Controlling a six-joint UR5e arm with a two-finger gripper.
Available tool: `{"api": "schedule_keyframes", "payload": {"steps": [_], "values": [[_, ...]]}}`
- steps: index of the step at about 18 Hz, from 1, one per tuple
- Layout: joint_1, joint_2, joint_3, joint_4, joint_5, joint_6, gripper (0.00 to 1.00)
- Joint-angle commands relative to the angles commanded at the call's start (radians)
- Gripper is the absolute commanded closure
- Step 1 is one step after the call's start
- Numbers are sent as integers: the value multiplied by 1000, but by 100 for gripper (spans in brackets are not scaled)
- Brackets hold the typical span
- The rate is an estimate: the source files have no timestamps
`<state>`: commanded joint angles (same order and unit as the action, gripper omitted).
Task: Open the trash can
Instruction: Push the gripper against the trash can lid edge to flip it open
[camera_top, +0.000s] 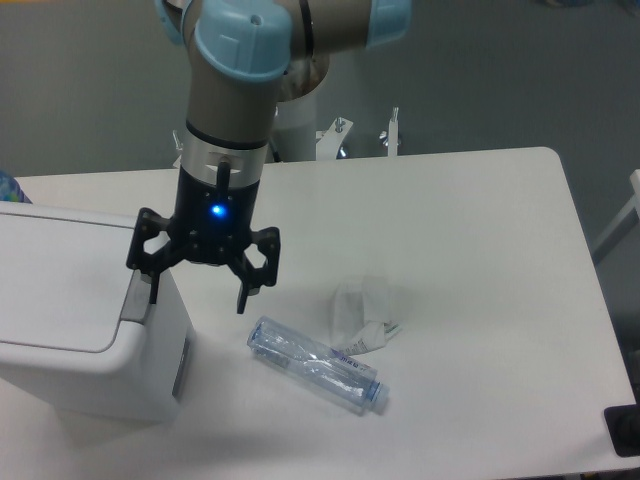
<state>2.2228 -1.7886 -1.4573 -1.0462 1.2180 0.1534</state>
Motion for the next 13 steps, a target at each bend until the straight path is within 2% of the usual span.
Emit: {"api": "schedule_keyframes", "payload": {"steps": [13], "values": [[-2,-6,-18,3,6,0,0]]}}
